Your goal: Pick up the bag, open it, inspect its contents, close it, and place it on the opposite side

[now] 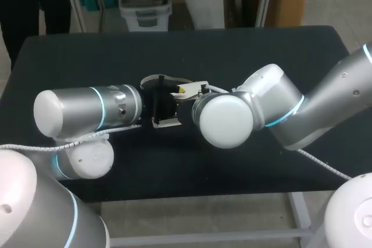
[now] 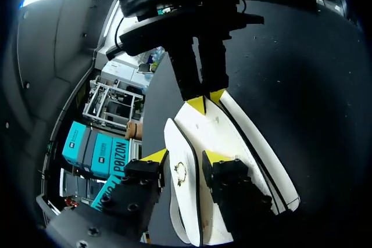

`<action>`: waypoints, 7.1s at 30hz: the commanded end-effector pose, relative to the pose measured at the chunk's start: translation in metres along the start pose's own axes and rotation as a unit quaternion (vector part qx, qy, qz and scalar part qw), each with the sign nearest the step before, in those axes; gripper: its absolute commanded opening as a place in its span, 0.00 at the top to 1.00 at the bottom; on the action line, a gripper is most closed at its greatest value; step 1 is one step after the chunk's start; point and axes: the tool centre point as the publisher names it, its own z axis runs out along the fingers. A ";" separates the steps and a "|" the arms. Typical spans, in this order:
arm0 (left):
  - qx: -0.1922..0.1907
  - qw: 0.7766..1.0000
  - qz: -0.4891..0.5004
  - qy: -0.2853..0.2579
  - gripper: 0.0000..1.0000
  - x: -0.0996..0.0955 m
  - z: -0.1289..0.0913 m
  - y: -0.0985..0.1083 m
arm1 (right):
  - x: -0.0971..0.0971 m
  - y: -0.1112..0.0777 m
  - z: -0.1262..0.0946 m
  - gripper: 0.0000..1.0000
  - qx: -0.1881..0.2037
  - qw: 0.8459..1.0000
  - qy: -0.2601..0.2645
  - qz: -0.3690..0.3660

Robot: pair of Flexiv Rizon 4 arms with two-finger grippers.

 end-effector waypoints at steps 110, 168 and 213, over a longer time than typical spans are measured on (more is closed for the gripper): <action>-0.143 0.624 -0.758 0.126 0.00 -0.058 -0.090 0.072 | -0.059 -0.074 -0.059 0.00 -0.077 0.913 0.170 0.363; -0.267 0.175 -0.937 0.145 0.00 -0.015 -0.059 0.082 | -0.048 -0.073 -0.034 0.00 0.025 0.667 0.473 0.575; -0.210 0.128 -0.959 0.139 0.00 0.013 -0.048 0.080 | -0.040 -0.037 -0.005 0.00 0.071 0.461 0.492 0.736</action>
